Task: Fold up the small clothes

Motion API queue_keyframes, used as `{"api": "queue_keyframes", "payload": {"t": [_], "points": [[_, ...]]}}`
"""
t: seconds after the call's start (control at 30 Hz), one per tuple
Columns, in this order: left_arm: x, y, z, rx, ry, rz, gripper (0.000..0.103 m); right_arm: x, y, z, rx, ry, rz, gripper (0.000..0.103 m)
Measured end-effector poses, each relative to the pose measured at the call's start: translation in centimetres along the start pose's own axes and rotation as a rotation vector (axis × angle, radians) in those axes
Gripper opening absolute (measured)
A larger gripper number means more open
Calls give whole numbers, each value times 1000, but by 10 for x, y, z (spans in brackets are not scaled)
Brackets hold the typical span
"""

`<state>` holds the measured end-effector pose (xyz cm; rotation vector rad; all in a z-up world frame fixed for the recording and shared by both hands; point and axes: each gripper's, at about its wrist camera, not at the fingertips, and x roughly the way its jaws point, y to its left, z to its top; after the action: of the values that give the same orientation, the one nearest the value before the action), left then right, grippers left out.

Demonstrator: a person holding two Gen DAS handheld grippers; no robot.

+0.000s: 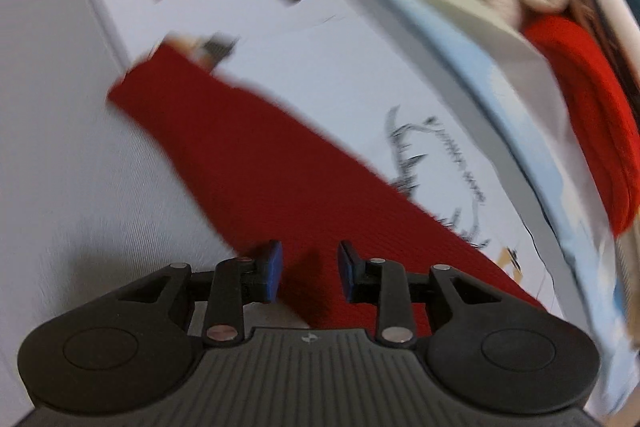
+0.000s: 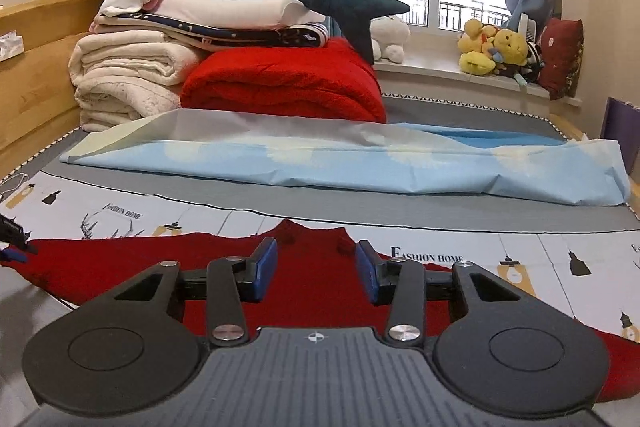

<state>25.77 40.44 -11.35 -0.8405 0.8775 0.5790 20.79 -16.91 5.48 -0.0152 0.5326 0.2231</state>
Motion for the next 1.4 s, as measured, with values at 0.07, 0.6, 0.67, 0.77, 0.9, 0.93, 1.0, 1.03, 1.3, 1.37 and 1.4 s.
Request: {"api": "queue_keyframes", "payload": {"t": [0.07,0.6,0.67,0.77,0.9,0.93,1.0,1.03,1.3,1.37,1.4], "points": [[7,11,0,-59,15,-1,34,2,-3,-2,6,16,-5,45],[7,9,2,-76,-48,127,18,17,-24,-18,88,117,-26,45],[-4,-14,-3,21,-110,165,15,17,-25,-18,87,114,-36,45],[-39,-72,-20,227,-262,120,14,22,-31,-18,113,129,-60,45],[-87,-162,-86,531,-339,-183,13,28,-50,-22,238,168,-69,33],[-96,-182,-110,605,-323,-263,13,29,-54,-24,259,173,-72,28],[-108,-215,-158,727,-245,-415,14,30,-59,-26,284,174,-92,23],[-112,-229,-182,782,-177,-481,17,30,-61,-26,297,172,-103,23],[-150,-264,-226,914,44,-483,31,39,-98,-33,549,228,-100,26],[-153,-258,-207,800,78,-411,31,41,-107,-36,626,242,-90,26],[-155,-254,-202,773,80,-387,31,42,-111,-37,658,244,-82,26]]}}
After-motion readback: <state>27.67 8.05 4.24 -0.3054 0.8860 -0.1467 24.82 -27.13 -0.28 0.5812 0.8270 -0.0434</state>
